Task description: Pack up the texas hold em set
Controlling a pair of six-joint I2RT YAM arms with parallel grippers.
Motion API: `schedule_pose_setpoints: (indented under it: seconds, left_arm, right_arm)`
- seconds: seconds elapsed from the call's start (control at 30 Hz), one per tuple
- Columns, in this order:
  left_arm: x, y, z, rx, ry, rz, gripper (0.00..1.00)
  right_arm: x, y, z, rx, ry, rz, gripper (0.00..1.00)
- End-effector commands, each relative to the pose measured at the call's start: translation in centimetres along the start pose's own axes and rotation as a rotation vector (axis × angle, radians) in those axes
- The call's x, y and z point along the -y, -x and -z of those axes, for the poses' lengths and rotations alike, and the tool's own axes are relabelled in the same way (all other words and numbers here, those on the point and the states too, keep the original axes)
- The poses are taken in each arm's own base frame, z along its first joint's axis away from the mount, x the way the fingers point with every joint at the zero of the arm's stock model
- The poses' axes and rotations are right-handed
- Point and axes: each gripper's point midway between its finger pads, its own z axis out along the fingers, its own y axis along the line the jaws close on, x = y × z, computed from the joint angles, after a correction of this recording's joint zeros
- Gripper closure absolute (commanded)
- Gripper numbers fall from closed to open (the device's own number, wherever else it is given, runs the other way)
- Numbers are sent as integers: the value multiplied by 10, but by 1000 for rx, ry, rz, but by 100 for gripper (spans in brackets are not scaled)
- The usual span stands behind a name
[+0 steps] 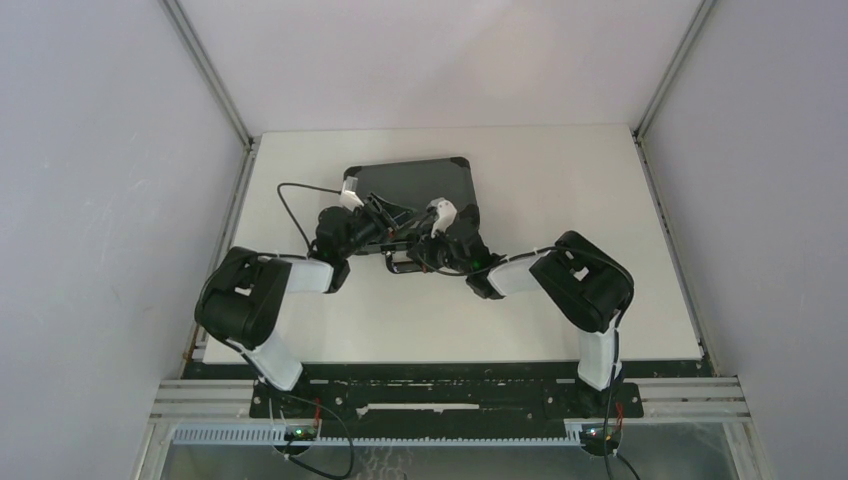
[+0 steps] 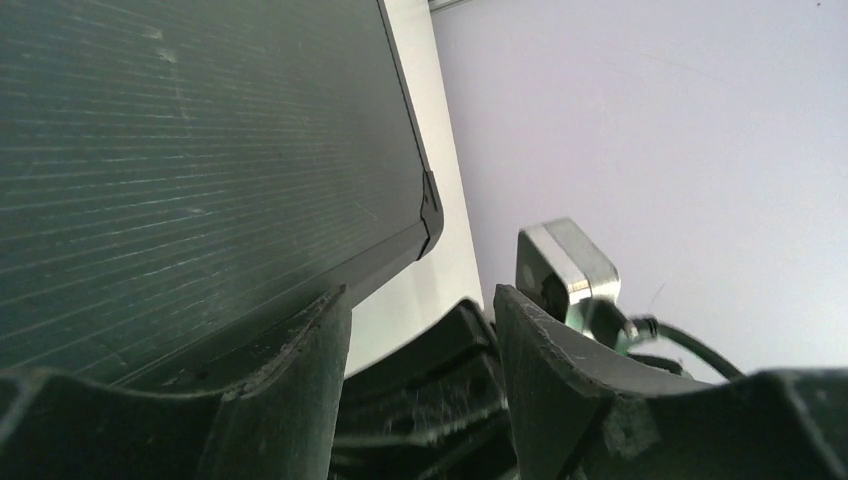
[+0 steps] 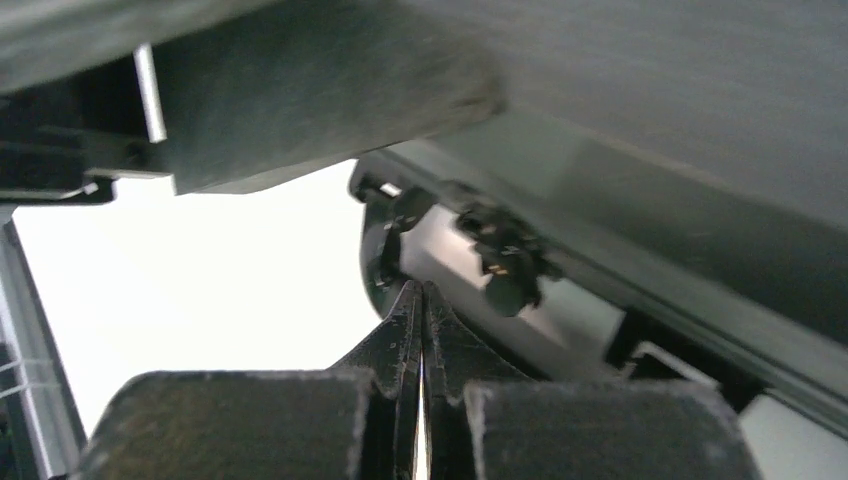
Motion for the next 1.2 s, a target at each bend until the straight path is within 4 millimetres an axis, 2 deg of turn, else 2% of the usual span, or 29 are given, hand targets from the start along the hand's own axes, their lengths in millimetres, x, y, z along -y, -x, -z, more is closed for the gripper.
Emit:
schedule_pose_setpoints:
  seconds: [0.0,0.1,0.23,0.4,0.5,0.57,0.6,0.63,0.67,0.73,0.83,0.93,1.03,1.17]
  left_arm:
    - [5,14,-4,45,-33,-25,40]
    - [10,15,-3,47,-49,-24,40]
    - [19,15,1,46,-71,-36,40]
    - [24,17,4,57,-70,-53,40]
    - [47,26,2,61,-125,-70,40]
    - [71,36,1,78,-170,-109,40]
    - [72,39,1,80,-158,-128,40]
    - [70,41,0,81,-134,-151,39]
    - [58,40,-2,76,-86,-177,39]
    - [16,33,-8,56,41,-172,39]
    - [-46,0,-10,-20,125,-17,40]
    - [-87,-31,-4,-68,124,163,42]
    - [-89,-35,-4,-82,110,195,42]
    - [-78,-25,-2,-78,136,107,42]
  right_arm:
    - [-27,0,-2,23,65,29,99]
    - [-18,3,6,42,40,2,99]
    - [6,11,17,59,-45,9,99]
    - [30,35,26,109,-123,13,99]
    - [32,49,27,128,-118,11,99]
    - [30,52,29,134,-113,13,99]
    - [29,51,29,128,-111,10,99]
    - [29,48,30,123,-109,9,99]
    - [28,44,31,118,-107,8,99]
    - [28,36,32,112,-104,1,99]
    - [30,29,33,106,-97,-13,99]
    - [31,27,35,107,-101,-16,99]
    - [31,34,35,129,-95,-13,99]
    - [28,44,32,145,-86,-7,99]
